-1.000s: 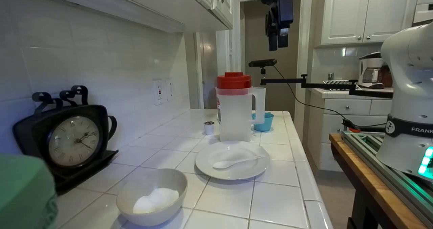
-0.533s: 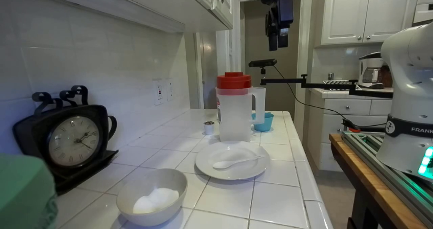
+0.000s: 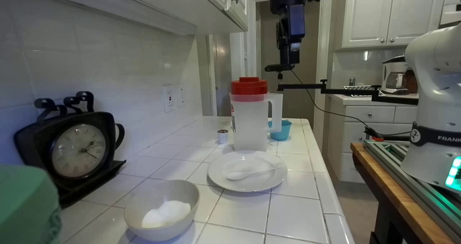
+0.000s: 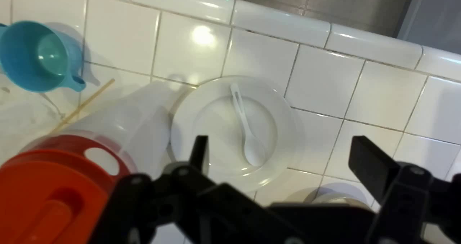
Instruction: Remove the plastic spoon from the white plate and put it in the blue bowl
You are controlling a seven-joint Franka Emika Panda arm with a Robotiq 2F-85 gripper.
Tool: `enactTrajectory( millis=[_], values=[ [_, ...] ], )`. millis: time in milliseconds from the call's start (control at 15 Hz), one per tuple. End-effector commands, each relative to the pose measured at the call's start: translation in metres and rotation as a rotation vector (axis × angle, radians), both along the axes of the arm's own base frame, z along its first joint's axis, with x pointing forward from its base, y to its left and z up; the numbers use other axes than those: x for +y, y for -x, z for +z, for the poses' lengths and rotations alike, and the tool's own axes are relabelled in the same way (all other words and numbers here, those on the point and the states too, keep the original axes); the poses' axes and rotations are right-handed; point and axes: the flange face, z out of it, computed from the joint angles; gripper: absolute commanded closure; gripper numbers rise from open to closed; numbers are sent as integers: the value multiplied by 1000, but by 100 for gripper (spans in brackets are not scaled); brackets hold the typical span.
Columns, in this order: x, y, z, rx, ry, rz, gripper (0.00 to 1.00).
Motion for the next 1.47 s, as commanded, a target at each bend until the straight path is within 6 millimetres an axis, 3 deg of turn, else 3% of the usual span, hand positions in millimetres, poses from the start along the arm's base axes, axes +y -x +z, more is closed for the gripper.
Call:
enactTrajectory(
  millis=[0, 200, 867, 1400],
  values=[
    [29, -18, -25, 2, -4, -8, 0],
    [39, -31, -56, 31, 5, 4, 0],
    [27, -58, -146, 89, 26, 123, 0],
    [32, -68, -194, 93, 34, 208, 0]
  ],
)
